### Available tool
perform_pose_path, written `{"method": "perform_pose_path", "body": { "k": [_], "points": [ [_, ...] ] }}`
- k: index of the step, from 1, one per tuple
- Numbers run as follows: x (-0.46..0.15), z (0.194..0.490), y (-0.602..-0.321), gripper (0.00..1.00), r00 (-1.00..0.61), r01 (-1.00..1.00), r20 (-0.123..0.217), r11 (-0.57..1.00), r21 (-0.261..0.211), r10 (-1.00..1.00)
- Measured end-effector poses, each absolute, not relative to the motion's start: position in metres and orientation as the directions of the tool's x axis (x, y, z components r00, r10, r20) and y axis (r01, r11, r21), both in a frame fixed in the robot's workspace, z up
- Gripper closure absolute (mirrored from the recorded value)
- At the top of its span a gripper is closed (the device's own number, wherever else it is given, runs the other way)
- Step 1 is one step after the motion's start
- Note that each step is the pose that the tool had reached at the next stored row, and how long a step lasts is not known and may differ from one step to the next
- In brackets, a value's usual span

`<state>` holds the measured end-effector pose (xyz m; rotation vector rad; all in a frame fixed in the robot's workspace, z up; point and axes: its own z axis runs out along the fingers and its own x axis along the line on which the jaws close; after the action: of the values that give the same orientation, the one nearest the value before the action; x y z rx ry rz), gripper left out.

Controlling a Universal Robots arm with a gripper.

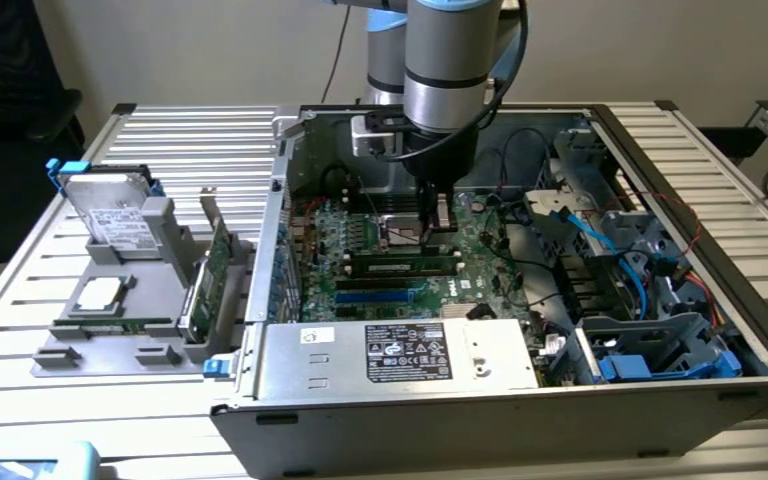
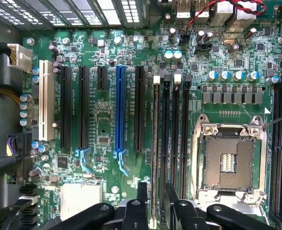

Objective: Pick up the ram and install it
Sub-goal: 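Press down the ram until it locks into place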

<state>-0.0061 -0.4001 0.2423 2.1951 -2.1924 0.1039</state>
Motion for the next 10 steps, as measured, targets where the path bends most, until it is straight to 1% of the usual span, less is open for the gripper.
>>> {"method": "perform_pose_path", "body": {
  "k": [1, 2, 3, 4, 5, 10],
  "points": [
    [-0.0061, 0.2423, -0.4001, 0.74, 0.000, -1.000, 0.074, -0.002, -0.021, -0.997],
    [-0.0061, 0.2423, -0.4001, 0.81, 0.001, -1.000, 0.074, -0.002, -0.021, -0.997],
    [-0.0061, 0.2423, -0.4001, 0.81, 0.001, -1.000, 0.074, -0.002, -0.021, -0.997],
    [-0.0061, 0.2423, -0.4001, 0.87, 0.001, -1.000, 0.074, -0.002, -0.021, -0.997],
    [-0.0061, 0.2423, -0.4001, 0.89, 0.001, -1.000, 0.074, -0.002, -0.021, -0.997],
    [-0.0033, 0.2421, -0.4000, 0.89, 0.001, -1.000, 0.074, -0.002, -0.021, -0.997]
  ]
}}
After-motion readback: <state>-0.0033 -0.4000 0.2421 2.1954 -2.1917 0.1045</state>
